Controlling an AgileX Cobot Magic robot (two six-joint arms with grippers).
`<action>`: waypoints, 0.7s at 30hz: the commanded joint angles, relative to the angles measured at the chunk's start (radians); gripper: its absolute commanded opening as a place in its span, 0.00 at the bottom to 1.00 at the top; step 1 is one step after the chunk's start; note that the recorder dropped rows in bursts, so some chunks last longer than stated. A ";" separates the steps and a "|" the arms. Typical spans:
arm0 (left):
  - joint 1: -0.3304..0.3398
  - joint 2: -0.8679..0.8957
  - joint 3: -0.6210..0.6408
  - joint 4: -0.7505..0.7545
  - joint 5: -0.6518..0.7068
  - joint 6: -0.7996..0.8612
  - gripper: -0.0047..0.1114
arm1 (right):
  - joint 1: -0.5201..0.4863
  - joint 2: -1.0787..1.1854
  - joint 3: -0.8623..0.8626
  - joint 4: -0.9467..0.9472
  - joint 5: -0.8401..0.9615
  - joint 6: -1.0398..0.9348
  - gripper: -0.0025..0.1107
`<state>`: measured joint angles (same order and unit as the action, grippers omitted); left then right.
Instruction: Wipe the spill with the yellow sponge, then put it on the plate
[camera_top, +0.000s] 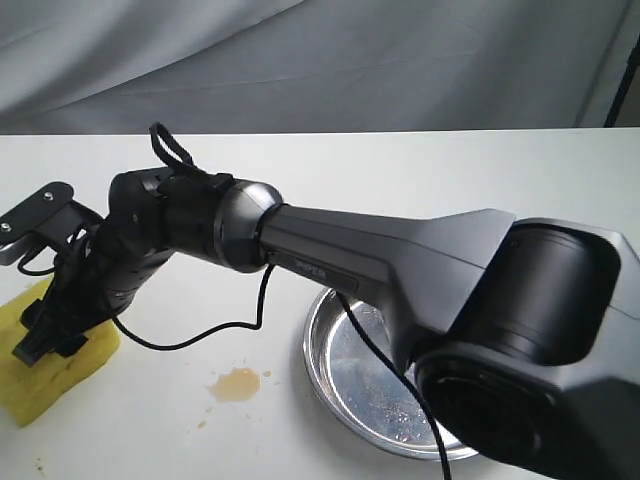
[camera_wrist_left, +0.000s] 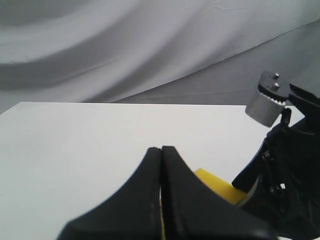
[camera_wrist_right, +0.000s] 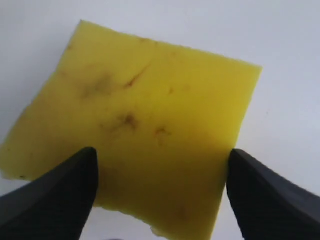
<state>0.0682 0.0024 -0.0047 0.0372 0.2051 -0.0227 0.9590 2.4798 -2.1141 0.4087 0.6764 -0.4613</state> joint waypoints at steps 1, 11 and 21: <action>0.002 -0.002 0.005 0.000 -0.003 -0.002 0.04 | -0.002 0.022 -0.011 -0.016 -0.015 0.006 0.61; 0.002 -0.002 0.005 0.000 -0.003 -0.002 0.04 | -0.002 0.052 -0.011 -0.059 -0.016 0.006 0.42; 0.002 -0.002 0.005 0.000 -0.003 -0.002 0.04 | -0.002 0.072 -0.011 -0.063 -0.004 0.006 0.14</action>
<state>0.0682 0.0024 -0.0047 0.0372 0.2051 -0.0227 0.9590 2.5311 -2.1247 0.3864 0.6484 -0.4528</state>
